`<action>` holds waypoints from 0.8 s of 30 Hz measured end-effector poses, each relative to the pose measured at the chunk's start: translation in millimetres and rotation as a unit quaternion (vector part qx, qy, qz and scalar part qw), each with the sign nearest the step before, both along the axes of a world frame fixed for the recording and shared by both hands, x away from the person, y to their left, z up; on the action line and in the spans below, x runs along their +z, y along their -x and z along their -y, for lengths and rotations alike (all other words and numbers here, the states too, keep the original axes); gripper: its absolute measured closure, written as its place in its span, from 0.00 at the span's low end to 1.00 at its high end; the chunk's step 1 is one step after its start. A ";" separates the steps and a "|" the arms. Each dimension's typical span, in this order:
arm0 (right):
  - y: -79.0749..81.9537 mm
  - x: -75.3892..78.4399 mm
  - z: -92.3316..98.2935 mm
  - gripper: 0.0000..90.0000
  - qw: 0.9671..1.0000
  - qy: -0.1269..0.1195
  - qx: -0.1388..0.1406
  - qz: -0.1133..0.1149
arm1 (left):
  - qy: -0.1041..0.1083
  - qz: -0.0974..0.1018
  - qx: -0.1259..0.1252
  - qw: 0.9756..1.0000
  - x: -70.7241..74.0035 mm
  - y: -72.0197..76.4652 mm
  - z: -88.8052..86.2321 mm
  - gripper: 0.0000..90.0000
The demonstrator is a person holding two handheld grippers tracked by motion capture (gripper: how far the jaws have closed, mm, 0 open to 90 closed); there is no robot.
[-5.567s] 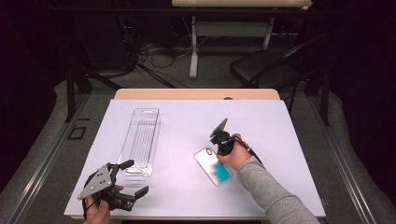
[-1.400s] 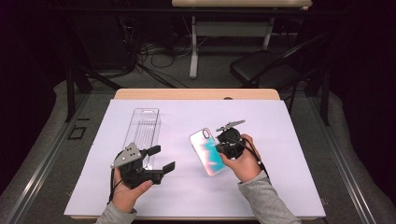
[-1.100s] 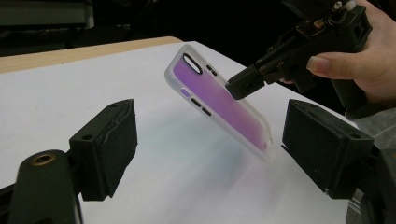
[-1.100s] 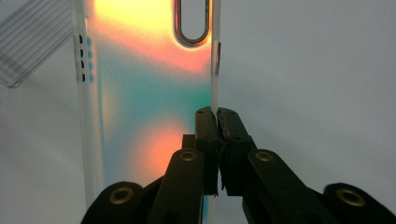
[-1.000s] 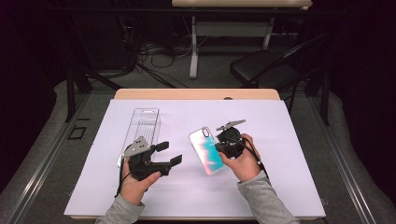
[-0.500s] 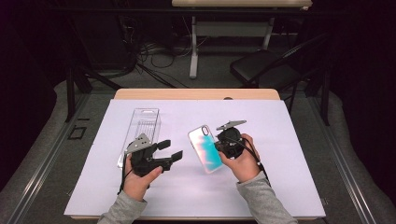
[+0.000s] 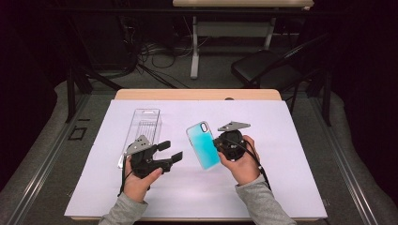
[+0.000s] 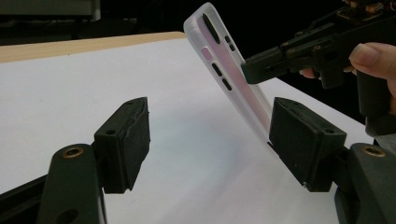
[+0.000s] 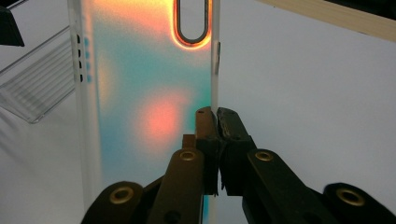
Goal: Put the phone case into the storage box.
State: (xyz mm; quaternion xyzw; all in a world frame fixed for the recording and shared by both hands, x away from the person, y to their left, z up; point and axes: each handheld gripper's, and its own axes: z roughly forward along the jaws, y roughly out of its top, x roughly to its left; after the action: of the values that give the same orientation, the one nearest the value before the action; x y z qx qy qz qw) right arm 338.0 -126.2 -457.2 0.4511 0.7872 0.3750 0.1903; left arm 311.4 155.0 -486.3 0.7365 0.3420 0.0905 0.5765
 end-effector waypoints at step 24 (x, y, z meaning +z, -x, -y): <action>8.1 -4.4 -9.0 0.98 0.999 -0.014 0.000 0.042 | -0.001 -0.013 -0.007 1.000 -1.9 0.8 8.6 0.37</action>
State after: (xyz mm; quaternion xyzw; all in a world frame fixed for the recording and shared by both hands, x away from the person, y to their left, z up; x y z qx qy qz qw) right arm 330.0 -117.2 -461.7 0.4375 0.7732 0.4045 0.2172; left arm 310.6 146.4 -488.1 0.7405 0.3440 0.0769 0.5722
